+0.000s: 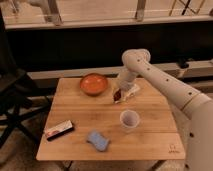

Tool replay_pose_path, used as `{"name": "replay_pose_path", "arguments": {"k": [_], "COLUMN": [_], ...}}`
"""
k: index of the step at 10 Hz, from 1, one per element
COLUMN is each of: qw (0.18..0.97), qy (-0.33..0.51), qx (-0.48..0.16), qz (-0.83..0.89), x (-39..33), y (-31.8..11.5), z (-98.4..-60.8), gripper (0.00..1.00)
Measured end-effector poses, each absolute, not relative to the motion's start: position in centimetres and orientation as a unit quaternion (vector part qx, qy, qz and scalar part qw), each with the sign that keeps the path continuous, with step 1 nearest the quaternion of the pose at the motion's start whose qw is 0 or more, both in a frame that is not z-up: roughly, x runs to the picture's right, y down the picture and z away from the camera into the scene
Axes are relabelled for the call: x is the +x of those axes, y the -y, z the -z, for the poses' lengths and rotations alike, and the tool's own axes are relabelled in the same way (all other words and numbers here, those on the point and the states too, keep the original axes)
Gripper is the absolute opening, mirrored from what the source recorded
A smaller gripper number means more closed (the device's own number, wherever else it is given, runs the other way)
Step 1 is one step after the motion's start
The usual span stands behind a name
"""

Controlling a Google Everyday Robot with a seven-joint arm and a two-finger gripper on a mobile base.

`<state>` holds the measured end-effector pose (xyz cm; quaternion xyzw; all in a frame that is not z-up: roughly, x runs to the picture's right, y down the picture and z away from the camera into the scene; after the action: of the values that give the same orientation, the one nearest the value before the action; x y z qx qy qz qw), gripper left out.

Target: Place the pepper in the ceramic cup

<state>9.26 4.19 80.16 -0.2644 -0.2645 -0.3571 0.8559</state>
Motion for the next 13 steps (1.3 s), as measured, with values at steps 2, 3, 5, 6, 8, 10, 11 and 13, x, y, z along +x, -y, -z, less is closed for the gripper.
{"name": "replay_pose_path", "arguments": {"k": [2, 3, 5, 6, 8, 10, 11, 13], "qw": [0.857, 0.858, 0.859, 0.858, 0.856, 0.855, 0.853, 0.848], "qy": [0.263, 0.263, 0.262, 0.263, 0.265, 0.267, 0.269, 0.274], "qx": [-0.266, -0.267, -0.269, -0.270, -0.272, -0.276, -0.279, -0.282], "qz": [0.354, 0.352, 0.348, 0.349, 0.351, 0.349, 0.351, 0.355], "x": [9.5, 9.8, 10.3, 10.4, 10.4, 11.0, 11.1, 11.2], "y": [-4.2, -4.3, -4.8, -5.0, -5.4, -6.2, -6.7, -7.6], "z": [-79.5, -78.9, -77.7, -77.3, -76.5, -75.5, -75.2, -74.6], "gripper": [0.03, 0.03, 0.03, 0.03, 0.03, 0.03, 0.03, 0.03]}}
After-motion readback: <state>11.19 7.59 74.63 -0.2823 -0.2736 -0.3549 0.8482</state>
